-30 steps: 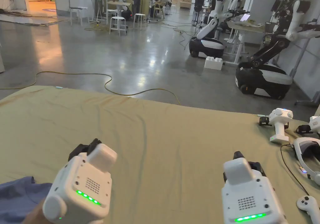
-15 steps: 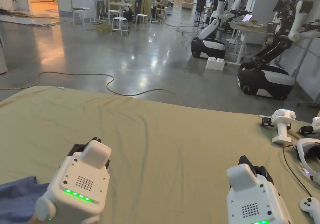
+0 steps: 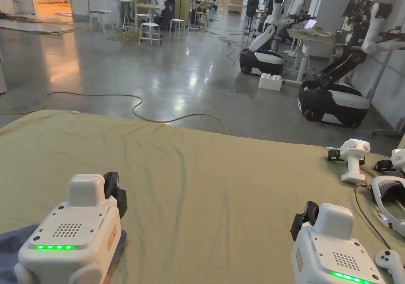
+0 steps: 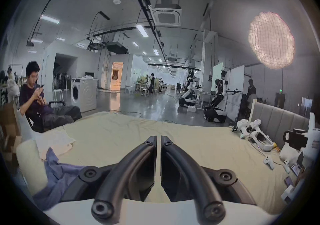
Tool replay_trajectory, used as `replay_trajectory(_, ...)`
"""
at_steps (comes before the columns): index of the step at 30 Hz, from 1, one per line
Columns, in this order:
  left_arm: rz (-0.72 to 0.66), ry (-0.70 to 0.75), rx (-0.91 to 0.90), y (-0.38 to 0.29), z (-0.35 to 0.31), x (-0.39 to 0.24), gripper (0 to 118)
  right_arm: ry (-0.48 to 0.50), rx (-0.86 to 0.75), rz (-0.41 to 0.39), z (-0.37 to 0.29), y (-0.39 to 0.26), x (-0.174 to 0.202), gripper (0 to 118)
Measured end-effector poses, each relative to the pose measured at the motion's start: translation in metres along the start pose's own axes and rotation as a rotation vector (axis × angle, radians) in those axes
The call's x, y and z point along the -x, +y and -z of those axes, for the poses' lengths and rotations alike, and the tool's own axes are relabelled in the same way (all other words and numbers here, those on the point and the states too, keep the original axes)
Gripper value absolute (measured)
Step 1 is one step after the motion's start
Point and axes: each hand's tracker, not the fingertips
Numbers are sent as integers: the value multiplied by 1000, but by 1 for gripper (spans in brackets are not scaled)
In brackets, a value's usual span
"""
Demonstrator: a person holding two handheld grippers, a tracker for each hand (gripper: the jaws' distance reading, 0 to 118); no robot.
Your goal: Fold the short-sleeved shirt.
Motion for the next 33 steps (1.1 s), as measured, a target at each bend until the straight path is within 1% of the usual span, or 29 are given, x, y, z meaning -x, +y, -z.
replay_trajectory(4,17,3,-5,5,-7,4,6,3,-21,-39,-6,-2,4,0)
replay_trajectory(7,29,18,37,4,-9,11,6,25,-14,-71,-9,-5,8,0)
replay_trajectory(11,-30,23,130,-8,-17,39,6,42,-19,-126,-9,-10,17,0)
replay_trajectory(14,-52,44,236,-19,-23,74,6,74,-4,-146,-5,-12,25,0)
replay_trajectory(22,-64,194,572,-70,-33,200,6,105,49,-154,4,-21,44,0)
replay_trajectory(25,-81,196,692,-91,-29,237,6,124,66,-164,5,-29,51,0)
replay_trajectory(26,-87,207,724,-97,-28,246,11,130,76,-173,5,-32,53,0)
replay_trajectory(29,-82,229,801,-113,-20,262,55,146,110,-185,6,-38,59,0)
replay_trajectory(30,-98,211,808,-118,-17,266,63,148,120,-183,7,-39,60,0)
replay_trajectory(31,-113,192,818,-122,-14,268,67,152,130,-179,7,-40,60,0)
replay_trajectory(32,-120,195,821,-126,-12,266,67,156,138,-173,8,-41,61,0)
replay_trajectory(33,-136,182,820,-130,-9,265,71,157,145,-173,8,-42,61,0)
